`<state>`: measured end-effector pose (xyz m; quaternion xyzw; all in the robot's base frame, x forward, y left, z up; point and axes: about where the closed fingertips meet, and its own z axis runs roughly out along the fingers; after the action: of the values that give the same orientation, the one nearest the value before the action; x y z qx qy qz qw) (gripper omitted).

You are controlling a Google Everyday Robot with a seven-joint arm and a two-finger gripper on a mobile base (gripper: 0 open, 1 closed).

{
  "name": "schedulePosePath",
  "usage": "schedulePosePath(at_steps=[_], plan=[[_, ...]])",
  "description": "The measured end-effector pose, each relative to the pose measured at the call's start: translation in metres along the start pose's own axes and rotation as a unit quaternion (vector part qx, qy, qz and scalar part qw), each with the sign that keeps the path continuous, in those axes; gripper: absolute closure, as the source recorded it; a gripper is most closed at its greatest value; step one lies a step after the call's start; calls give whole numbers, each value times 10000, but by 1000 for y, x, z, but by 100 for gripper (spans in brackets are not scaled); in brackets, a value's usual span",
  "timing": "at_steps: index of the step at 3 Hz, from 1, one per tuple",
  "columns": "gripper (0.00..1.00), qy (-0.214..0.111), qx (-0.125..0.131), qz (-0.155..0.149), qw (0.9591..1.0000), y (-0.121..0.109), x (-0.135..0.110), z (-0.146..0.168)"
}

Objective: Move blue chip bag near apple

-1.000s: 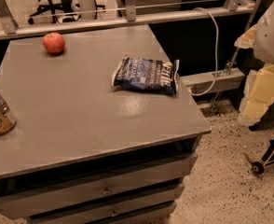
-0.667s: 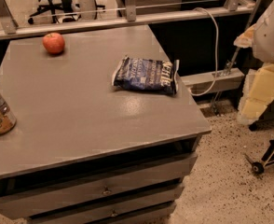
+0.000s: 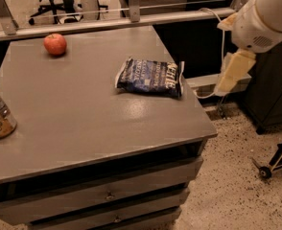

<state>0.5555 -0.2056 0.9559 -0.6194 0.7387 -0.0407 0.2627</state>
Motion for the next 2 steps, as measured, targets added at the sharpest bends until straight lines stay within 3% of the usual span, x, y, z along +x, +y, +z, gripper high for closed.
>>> schedulePosePath(at_steps=[1,2], plan=[[0,-531,-29,15,9986,-37,-14,44],[0,-1165,-445,222,9919,-59,-43,107]])
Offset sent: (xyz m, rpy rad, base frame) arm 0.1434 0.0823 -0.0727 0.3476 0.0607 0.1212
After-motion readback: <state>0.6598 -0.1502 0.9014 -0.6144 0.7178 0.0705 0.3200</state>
